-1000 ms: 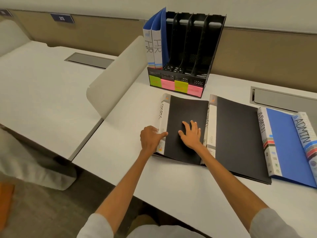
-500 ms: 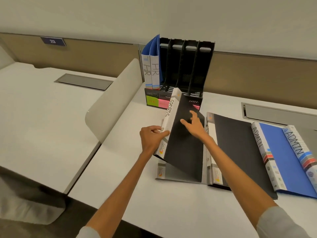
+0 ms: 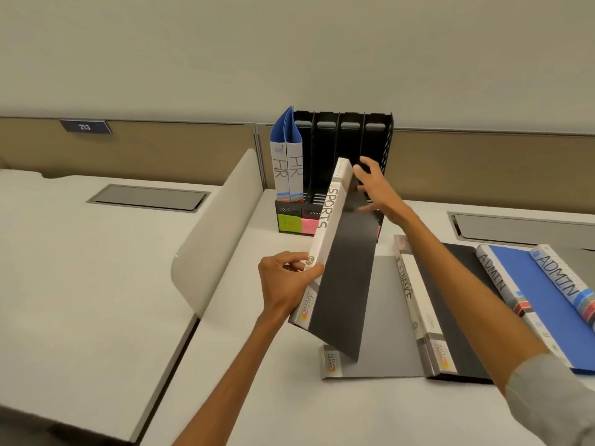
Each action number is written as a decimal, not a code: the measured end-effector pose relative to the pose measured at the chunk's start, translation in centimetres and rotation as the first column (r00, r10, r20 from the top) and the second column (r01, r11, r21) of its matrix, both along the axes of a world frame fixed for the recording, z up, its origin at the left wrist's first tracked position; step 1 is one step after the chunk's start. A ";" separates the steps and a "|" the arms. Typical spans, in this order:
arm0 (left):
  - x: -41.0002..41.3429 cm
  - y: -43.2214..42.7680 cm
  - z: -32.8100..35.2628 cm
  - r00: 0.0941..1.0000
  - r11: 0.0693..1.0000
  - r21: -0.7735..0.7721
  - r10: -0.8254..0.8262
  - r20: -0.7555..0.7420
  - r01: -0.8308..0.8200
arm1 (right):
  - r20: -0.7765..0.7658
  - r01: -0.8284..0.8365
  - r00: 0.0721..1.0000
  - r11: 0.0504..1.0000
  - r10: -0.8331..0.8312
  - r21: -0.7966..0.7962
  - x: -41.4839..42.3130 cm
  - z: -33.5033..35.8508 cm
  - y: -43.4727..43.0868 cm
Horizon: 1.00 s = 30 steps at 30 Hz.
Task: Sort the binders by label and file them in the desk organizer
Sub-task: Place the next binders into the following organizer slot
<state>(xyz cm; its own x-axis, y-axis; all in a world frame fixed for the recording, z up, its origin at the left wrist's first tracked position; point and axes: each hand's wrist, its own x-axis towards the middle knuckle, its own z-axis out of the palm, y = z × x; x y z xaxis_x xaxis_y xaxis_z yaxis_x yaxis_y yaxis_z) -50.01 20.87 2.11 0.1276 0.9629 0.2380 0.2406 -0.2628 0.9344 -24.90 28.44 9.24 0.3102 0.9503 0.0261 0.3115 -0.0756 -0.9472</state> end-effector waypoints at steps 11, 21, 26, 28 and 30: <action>-1.7 1.1 0.4 0.995 0.971 0.237 0.019 0.099 -0.042 | 0.170 -0.097 0.981 0.994 0.088 0.044 -2.8 6.8 3.7; -0.2 5.5 0.9 0.998 0.886 0.461 0.037 0.053 -0.057 | 0.198 -0.097 0.979 0.957 0.044 0.272 -5.4 13.3 6.1; 1.3 8.0 1.4 0.999 0.867 0.497 0.052 -0.015 -0.038 | 0.223 -0.100 0.975 0.929 0.020 0.356 -5.9 14.6 7.2; 1.6 8.9 1.2 0.998 0.867 0.496 0.059 -0.017 -0.043 | 0.228 -0.119 0.973 0.915 0.031 0.385 -5.9 15.0 7.6; 2.1 9.8 1.0 0.997 0.870 0.490 0.071 -0.012 -0.056 | 0.236 -0.139 0.971 0.900 0.042 0.413 -6.1 15.4 8.1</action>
